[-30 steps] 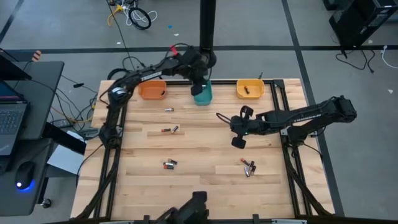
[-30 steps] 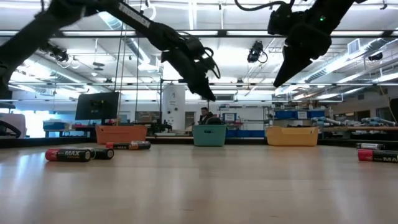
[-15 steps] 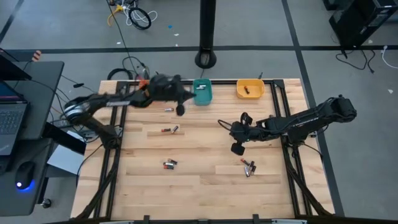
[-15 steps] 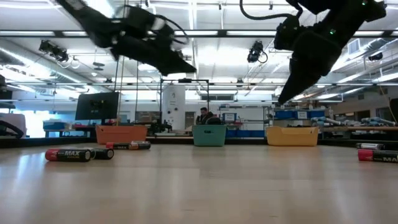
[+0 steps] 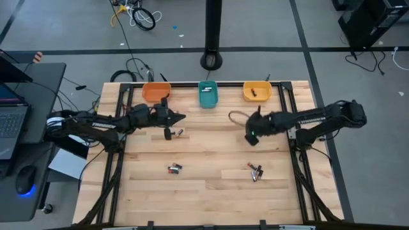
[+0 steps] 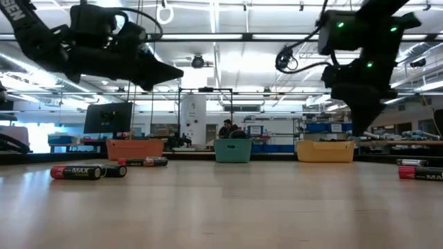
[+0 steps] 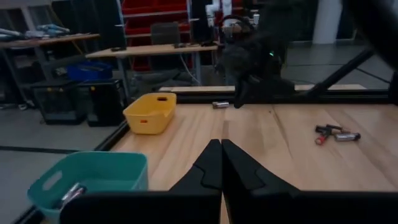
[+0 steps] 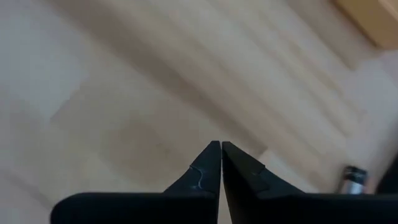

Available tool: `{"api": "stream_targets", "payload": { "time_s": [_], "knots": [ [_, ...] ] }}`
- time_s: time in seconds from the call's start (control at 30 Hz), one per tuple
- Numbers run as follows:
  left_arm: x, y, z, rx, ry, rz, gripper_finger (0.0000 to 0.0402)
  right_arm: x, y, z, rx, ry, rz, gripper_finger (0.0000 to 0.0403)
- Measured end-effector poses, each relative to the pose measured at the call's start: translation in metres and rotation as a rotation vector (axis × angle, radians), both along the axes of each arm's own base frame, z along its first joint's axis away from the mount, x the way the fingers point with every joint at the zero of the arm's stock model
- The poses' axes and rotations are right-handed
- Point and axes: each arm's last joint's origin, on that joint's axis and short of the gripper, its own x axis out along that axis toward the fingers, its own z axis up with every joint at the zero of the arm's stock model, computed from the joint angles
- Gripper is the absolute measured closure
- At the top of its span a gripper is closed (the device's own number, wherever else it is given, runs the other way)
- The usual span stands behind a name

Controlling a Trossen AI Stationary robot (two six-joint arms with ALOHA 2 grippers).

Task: Sort batteries
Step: Put the black-silver battery in the green bin

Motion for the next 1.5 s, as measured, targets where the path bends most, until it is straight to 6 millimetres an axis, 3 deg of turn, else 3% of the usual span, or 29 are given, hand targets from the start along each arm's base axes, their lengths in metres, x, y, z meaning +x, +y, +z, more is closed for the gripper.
{"api": "stream_targets", "payload": {
  "time_s": [0.23, 0.5, 0.97, 1.27, 1.5],
  "knots": [
    [-0.003, -0.006, -0.007, 0.0, 0.017, -0.008, 0.0396, -0.009, -0.045, 0.007, 0.057, 0.041, -0.077, 0.0365],
    [-0.003, -0.006, -0.008, 0.002, 0.018, -0.008, 0.0396, -0.032, -0.073, 0.006, 0.156, 0.11, -0.178, 0.0349],
    [-0.003, -0.006, -0.008, 0.001, 0.022, -0.009, 0.0396, -0.056, -0.09, 0.0, 0.158, 0.21, -0.28, 0.0273],
    [-0.003, -0.006, -0.011, -0.006, 0.058, -0.009, 0.0396, -0.071, -0.093, -0.017, 0.189, 0.247, -0.317, 0.0267],
    [-0.003, -0.006, -0.012, -0.009, 0.067, -0.01, 0.0396, -0.075, -0.099, -0.018, 0.206, 0.221, -0.337, 0.0267]
  ]
}}
